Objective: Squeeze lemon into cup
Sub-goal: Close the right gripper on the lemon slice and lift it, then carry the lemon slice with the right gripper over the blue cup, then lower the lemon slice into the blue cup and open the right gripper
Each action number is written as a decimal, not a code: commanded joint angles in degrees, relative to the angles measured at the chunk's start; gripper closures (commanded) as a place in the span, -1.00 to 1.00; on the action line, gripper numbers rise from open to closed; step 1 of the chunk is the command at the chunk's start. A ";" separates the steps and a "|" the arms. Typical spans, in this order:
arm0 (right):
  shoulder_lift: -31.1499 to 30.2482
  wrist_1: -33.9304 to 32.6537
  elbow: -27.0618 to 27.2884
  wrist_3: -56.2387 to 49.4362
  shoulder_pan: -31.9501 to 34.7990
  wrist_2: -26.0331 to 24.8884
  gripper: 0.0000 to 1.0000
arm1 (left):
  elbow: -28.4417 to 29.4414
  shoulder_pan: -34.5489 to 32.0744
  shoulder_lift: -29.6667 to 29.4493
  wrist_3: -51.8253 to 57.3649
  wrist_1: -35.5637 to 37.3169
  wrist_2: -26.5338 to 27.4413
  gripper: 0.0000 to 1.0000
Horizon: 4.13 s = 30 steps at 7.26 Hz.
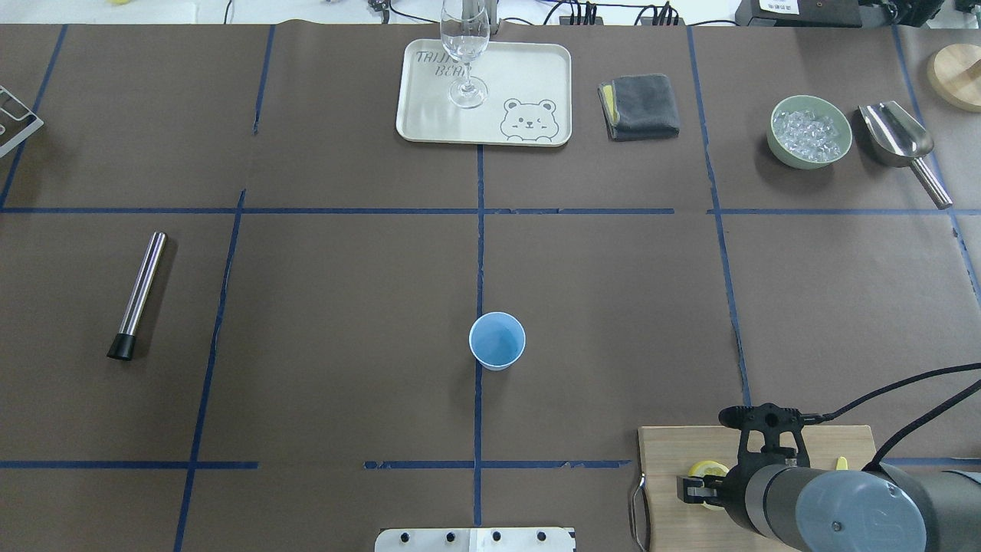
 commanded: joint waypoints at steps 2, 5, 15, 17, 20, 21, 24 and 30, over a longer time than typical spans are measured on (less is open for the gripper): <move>-0.19 0.00 0.47 0.00 0.12 0.29 0.08 | -0.04 0.00 -0.20 -0.09 0.09 0.07 -1.00; -2.55 -0.26 3.71 0.26 0.30 1.25 0.05 | -0.04 0.00 -0.29 -0.09 0.09 -0.02 -1.00; 19.74 -26.36 13.05 -0.52 16.97 16.09 0.02 | 0.66 0.00 -0.29 -0.09 -0.18 0.07 -1.00; 39.45 -35.83 3.25 -0.61 19.45 15.76 0.02 | 1.19 0.09 -0.29 0.00 -0.26 0.07 -1.00; 49.61 -35.69 -10.46 -0.70 19.63 14.27 0.03 | 1.54 0.09 -0.20 0.00 -0.26 0.07 -1.00; 51.82 -35.60 -13.65 -0.79 19.55 14.18 0.03 | 1.89 0.09 -0.29 0.08 -0.26 0.07 -1.00; 53.15 -35.42 -17.79 -2.63 19.63 12.94 0.03 | 1.98 0.09 -0.20 0.09 -0.53 0.07 -1.00; 52.89 -32.61 -22.03 -2.46 18.84 13.47 -0.10 | 1.72 0.09 -0.29 -0.09 -0.61 0.07 -1.00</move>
